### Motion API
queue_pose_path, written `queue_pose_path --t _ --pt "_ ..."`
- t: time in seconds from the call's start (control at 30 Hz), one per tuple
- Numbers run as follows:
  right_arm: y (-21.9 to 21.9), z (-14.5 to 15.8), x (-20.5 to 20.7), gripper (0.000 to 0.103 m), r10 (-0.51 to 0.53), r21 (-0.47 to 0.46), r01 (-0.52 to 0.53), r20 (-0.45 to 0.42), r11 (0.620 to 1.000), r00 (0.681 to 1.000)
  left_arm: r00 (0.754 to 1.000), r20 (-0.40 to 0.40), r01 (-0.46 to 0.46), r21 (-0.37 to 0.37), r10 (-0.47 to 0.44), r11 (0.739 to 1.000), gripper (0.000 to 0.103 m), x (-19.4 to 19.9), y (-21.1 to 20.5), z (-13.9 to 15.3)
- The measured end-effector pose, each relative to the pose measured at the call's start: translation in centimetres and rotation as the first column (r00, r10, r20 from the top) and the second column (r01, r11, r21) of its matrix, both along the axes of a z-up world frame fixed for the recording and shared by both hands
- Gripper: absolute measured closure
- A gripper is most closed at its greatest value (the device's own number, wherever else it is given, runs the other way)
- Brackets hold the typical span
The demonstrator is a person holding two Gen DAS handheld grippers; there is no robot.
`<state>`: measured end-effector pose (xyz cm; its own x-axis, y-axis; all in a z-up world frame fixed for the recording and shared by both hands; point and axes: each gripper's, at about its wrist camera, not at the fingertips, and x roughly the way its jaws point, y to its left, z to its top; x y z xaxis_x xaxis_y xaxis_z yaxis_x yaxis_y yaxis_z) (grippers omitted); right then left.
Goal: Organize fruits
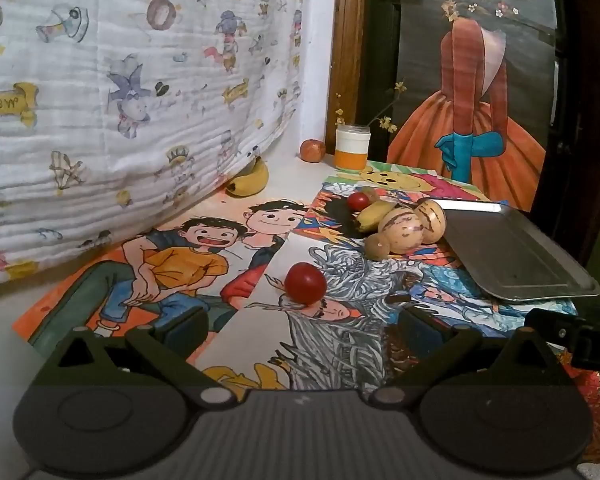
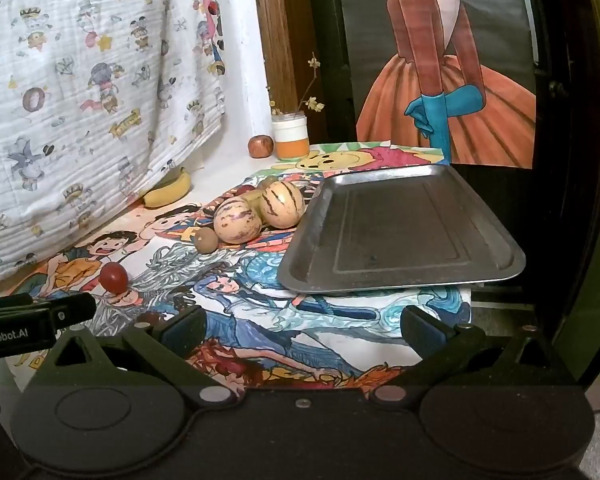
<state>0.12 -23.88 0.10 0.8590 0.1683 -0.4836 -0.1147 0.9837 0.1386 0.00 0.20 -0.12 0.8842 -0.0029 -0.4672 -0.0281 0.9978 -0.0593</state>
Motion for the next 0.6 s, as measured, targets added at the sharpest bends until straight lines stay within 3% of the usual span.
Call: queue_pose_path --t 0.6 --pt "0.01 -0.19 0.16 0.000 -0.001 0.003 0.001 -0.002 1.000 1.000 1.000 -0.004 -0.001 -0.003 0.001 1.000 0.000 0.03 -0.03 0.03"
